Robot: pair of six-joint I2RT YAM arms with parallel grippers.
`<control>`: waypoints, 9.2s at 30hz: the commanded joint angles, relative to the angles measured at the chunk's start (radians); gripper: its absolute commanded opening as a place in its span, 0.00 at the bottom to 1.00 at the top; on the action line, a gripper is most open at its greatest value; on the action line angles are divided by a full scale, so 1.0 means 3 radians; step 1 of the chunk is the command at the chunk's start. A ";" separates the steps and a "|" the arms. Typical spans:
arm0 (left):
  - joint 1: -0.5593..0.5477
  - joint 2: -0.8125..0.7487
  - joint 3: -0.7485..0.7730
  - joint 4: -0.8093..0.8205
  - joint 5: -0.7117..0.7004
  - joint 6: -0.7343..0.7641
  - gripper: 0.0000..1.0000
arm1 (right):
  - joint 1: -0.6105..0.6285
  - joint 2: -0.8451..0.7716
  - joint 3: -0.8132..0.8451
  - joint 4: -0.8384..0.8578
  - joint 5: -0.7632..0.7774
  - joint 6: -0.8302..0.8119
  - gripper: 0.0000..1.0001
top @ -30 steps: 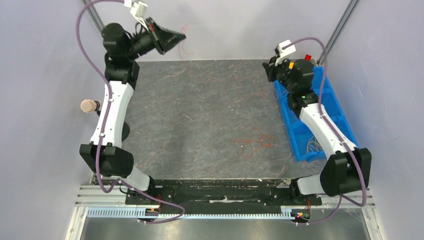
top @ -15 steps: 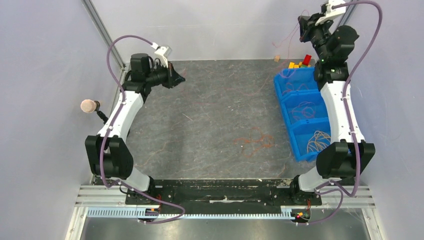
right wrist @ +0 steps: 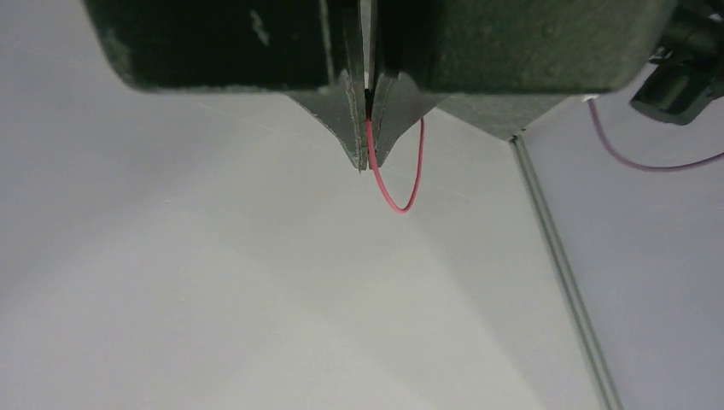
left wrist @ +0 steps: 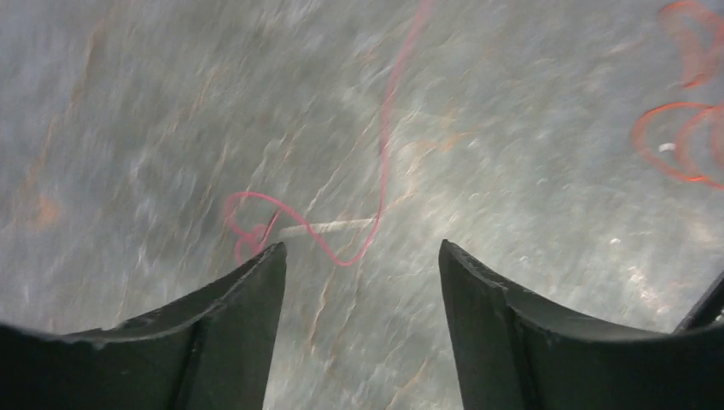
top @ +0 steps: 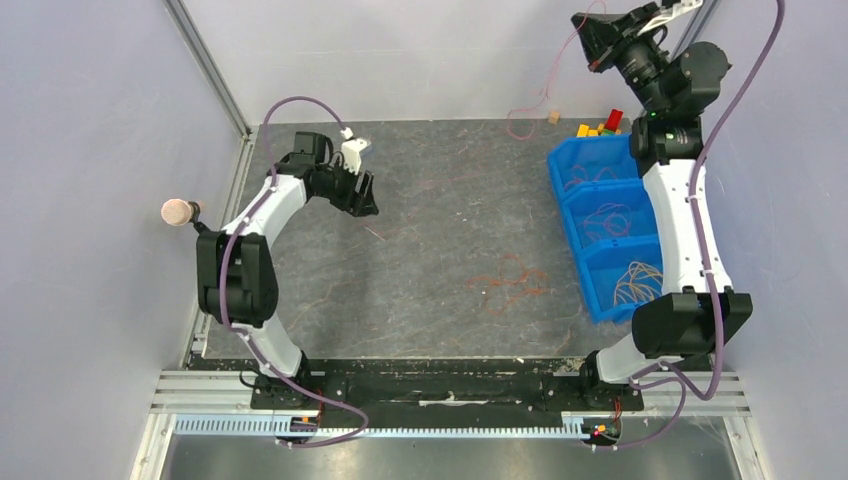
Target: Untangle the cables
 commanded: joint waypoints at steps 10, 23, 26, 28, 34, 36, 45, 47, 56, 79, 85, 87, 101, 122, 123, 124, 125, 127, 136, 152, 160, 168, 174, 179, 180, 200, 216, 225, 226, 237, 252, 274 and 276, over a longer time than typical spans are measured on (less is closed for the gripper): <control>-0.0839 -0.0474 0.0162 0.2222 0.1437 -0.1060 0.79 | 0.0701 -0.0460 -0.0542 0.0382 -0.0248 0.0302 0.00; -0.1420 0.0139 0.0053 0.3725 0.0956 -0.1349 0.80 | 0.1027 -0.0395 -0.0062 0.0350 -0.0191 0.0601 0.00; -0.1482 0.0277 0.0070 0.3810 0.0825 -0.1475 0.80 | 0.1033 -0.0366 0.0071 0.0338 -0.0099 0.0599 0.00; -0.1494 0.0388 0.0093 0.3995 0.0761 -0.1810 0.81 | 0.1033 -0.0356 0.0137 0.0338 -0.0053 0.0597 0.00; -0.1617 0.0572 0.0192 0.4081 0.0578 -0.2030 0.57 | 0.1057 -0.0290 0.0303 0.0358 0.0001 0.0638 0.00; -0.1579 0.0568 0.0201 0.3799 0.0542 -0.2080 0.17 | 0.1053 -0.0257 0.0443 0.0289 0.0145 0.0577 0.00; -0.0832 -0.0314 -0.1036 0.2297 0.0509 -0.1253 0.02 | 0.0222 -0.0164 0.0779 0.0194 0.1009 0.0312 0.00; -0.0719 -0.0391 -0.1054 0.1838 0.0446 -0.0908 0.02 | 0.0153 -0.0130 0.0769 0.0219 0.0965 0.0321 0.00; -0.0480 -0.0443 -0.0975 0.1215 0.0235 -0.0606 0.25 | -0.0047 -0.0094 0.0342 0.0187 0.0857 -0.0125 0.00; -0.0477 -0.1550 -0.0905 0.0891 0.0452 -0.0387 0.75 | -0.0310 0.0503 -0.0491 -0.0645 0.0757 -0.1637 0.00; -0.0480 -0.1733 -0.1027 0.0855 0.0278 -0.0285 0.75 | -0.0538 0.0390 -0.0374 -0.0823 0.0516 -0.1421 0.00; -0.0480 -0.1784 -0.1063 0.0855 0.0226 -0.0304 0.75 | -0.0563 0.0191 -0.0464 -0.0924 0.0387 -0.1412 0.00; -0.0480 -0.1765 -0.1083 0.0835 0.0281 -0.0312 0.76 | -0.0791 -0.0153 -0.1139 -0.1227 0.0254 -0.2016 0.00; -0.0480 -0.1799 -0.1088 0.0636 0.0076 -0.0196 0.76 | -0.1622 0.0197 -0.1410 -0.2142 -0.0106 -0.4292 0.00; -0.0480 -0.1804 -0.1097 0.0635 0.0063 -0.0195 0.76 | -0.1683 0.0194 -0.1397 -0.2191 -0.0143 -0.4353 0.00; -0.0482 -0.1807 -0.1112 0.0640 0.0061 -0.0197 0.76 | -0.1729 0.0185 -0.1383 -0.2239 -0.0199 -0.4414 0.00; -0.0480 -0.1808 -0.1122 0.0650 0.0061 -0.0195 0.76 | -0.1756 0.0191 -0.1372 -0.2321 -0.0227 -0.4514 0.00; -0.0480 -0.1798 -0.1134 0.0657 0.0072 -0.0197 0.76 | -0.1775 0.0183 -0.1356 -0.2475 -0.0288 -0.4663 0.00; -0.0480 -0.1764 -0.1118 0.0630 0.0015 -0.0136 0.76 | -0.1899 -0.0356 -0.1773 -0.2770 -0.0730 -0.4986 0.00; -0.0480 -0.1640 -0.1058 0.0622 0.0047 -0.0134 0.76 | -0.1944 -0.0220 -0.1665 -0.2863 -0.0506 -0.4952 0.00; -0.0480 -0.1595 -0.1017 0.0519 -0.0122 -0.0129 0.76 | -0.1321 0.0039 -0.1708 -0.2280 0.0112 -0.4443 0.02; -0.0475 -0.1420 -0.0896 0.0251 -0.0421 -0.0082 0.80 | -0.1214 0.0498 -0.0858 -0.3387 0.0513 -0.4502 0.64; -0.0236 -0.1054 -0.0567 0.0033 -0.0441 -0.0595 0.82 | -0.1230 0.0189 -0.0671 -0.3983 0.0050 -0.4484 0.95; -0.0122 -0.0794 -0.0443 0.0047 -0.0784 -0.0905 0.82 | -0.1005 -0.0038 -0.0785 -0.3964 -0.0231 -0.4013 0.98; -0.0117 -0.0742 -0.0440 0.0094 -0.0832 -0.0962 0.82 | -0.0936 -0.0081 -0.0835 -0.3904 -0.0255 -0.3878 0.98; -0.1008 0.0546 -0.0265 0.0763 -0.0519 -0.1683 0.80 | -0.0539 -0.0559 -0.1539 -0.3345 -0.0279 -0.2902 0.97; -0.2317 0.1052 -0.0225 0.0695 -0.2388 -0.0896 0.72 | -0.0522 -0.0580 -0.1670 -0.3168 -0.0400 -0.2820 0.95; -0.2245 0.0871 -0.0300 0.0617 -0.1968 -0.0640 0.02 | -0.0516 -0.0591 -0.1689 -0.3063 -0.0545 -0.2819 0.93; -0.2191 0.0695 -0.0300 0.0599 -0.1772 -0.0516 0.02 | -0.0512 -0.0609 -0.1714 -0.3024 -0.0638 -0.2833 0.92; -0.1699 -0.0639 0.0414 -0.0557 0.0531 0.0770 0.02 | 0.0322 -0.1291 -0.2289 -0.1693 -0.1195 -0.2407 0.98; -0.1589 -0.1034 0.0879 -0.0457 0.1458 0.0626 0.02 | 0.1721 -0.1172 -0.2417 -0.0440 -0.0887 -0.1963 0.92; -0.1203 -0.1496 -0.0059 0.0673 0.0839 -0.0314 0.81 | 0.0801 -0.1234 -0.1896 -0.0702 -0.0684 -0.0730 0.00; -0.1173 -0.1503 -0.0102 0.0724 0.0820 -0.0304 0.82 | 0.0599 -0.1294 -0.1771 -0.0919 -0.0720 -0.0792 0.00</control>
